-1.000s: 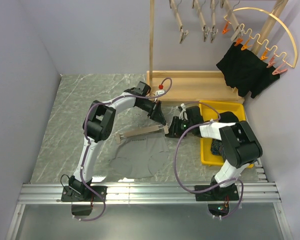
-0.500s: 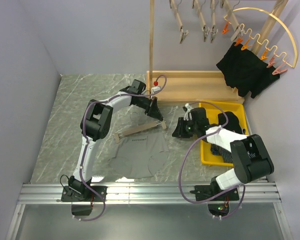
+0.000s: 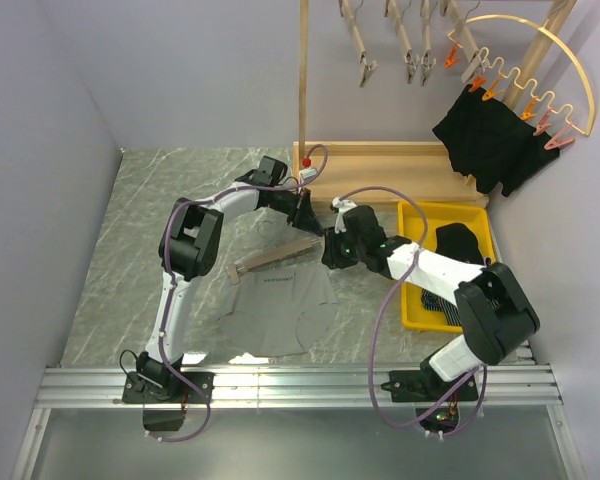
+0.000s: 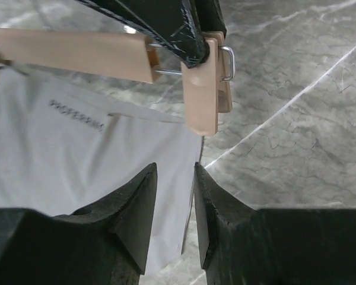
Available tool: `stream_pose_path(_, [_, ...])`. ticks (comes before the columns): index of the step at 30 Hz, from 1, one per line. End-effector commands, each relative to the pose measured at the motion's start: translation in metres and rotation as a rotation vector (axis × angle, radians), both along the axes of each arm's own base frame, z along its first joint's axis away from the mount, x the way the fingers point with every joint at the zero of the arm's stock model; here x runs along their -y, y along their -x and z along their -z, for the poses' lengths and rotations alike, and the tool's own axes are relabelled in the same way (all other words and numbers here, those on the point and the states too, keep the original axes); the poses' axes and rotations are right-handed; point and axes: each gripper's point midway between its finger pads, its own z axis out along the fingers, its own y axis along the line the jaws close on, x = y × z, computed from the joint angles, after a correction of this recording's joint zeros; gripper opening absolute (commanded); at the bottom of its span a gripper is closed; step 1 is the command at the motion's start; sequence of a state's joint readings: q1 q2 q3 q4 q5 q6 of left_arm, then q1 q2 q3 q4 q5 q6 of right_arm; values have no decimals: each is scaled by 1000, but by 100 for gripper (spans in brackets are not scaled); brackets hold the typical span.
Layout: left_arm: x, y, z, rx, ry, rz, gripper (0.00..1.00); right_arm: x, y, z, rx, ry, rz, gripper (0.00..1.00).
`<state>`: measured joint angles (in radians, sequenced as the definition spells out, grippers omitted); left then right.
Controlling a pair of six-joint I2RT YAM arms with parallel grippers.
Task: Clip the underwear to the hanger
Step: Clamp the underwear onto the hanger.
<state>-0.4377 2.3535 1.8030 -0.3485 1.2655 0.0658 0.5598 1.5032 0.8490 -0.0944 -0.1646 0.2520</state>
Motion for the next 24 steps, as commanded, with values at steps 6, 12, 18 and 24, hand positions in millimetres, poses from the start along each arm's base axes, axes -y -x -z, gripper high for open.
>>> stream_pose_path(6, [2,-7,-11,44,25,5,0,-6,-21,11,32,116,96,40])
stream_pose_path(12, [0,-4,-8,46,17,12,0,-6,-25,27,-1,144,110,40])
stream_pose_path(18, [-2,-2,-6,45,11,13,0,-9,-22,41,-37,147,108,39])
stream_pose_path(24, [-2,-1,-4,41,7,15,0,-10,-28,41,-35,149,121,39])
